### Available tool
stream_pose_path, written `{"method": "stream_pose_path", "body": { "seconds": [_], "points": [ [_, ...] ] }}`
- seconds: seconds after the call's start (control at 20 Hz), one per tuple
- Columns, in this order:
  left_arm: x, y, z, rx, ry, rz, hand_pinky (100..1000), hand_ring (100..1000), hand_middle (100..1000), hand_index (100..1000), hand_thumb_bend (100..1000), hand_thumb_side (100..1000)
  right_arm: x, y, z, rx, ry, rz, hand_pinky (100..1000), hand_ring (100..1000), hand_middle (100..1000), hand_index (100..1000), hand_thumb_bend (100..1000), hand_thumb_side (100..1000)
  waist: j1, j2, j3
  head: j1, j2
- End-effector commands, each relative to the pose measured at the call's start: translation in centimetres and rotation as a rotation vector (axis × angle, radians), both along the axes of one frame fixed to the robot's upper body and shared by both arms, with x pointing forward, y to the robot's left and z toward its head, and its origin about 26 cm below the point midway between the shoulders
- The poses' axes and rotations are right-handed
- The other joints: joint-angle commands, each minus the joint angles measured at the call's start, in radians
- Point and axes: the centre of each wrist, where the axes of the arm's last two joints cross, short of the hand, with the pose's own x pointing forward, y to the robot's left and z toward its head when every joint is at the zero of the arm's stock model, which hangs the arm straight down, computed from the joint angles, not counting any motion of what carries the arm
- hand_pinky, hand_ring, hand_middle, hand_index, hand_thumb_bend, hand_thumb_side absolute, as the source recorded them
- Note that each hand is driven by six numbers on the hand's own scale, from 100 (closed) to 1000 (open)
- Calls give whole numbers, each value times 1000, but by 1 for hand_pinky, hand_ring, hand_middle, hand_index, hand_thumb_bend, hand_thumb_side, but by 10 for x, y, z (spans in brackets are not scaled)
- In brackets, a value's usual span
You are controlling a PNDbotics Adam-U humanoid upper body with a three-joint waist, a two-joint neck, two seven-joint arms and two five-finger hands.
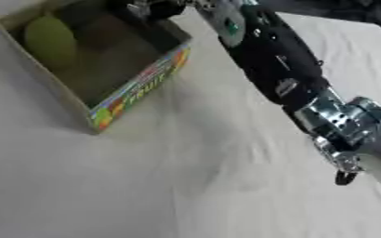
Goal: Pick up objects on the table and place them in the box.
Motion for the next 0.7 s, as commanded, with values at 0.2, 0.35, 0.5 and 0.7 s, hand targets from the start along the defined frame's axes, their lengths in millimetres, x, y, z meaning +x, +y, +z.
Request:
{"method": "stream_pose_path", "body": {
  "seconds": [0.2,0.35,0.5,0.7],
  "points": [
    [-3,2,10,33,-22,2,610,586,591,796,100,587,1,-11,5,-40,15,18,799,809,709,742,100,154,13,-21,-2,-1,5],
    [-4,3,9,32,-17,6,610,584,591,796,100,587,-5,-16,17,6,-21,31,803,807,707,742,100,121,18,-27,-9,2,8],
    [-5,4,7,29,-11,13,611,583,590,795,100,587,-15,-23,28,71,-73,47,805,802,697,736,100,100,26,-35,-19,10,12],
    [-8,6,3,26,3,29,611,583,589,794,100,586,-35,-40,46,158,-162,52,807,801,681,738,100,140,42,-47,-39,33,19]
  ]
}}
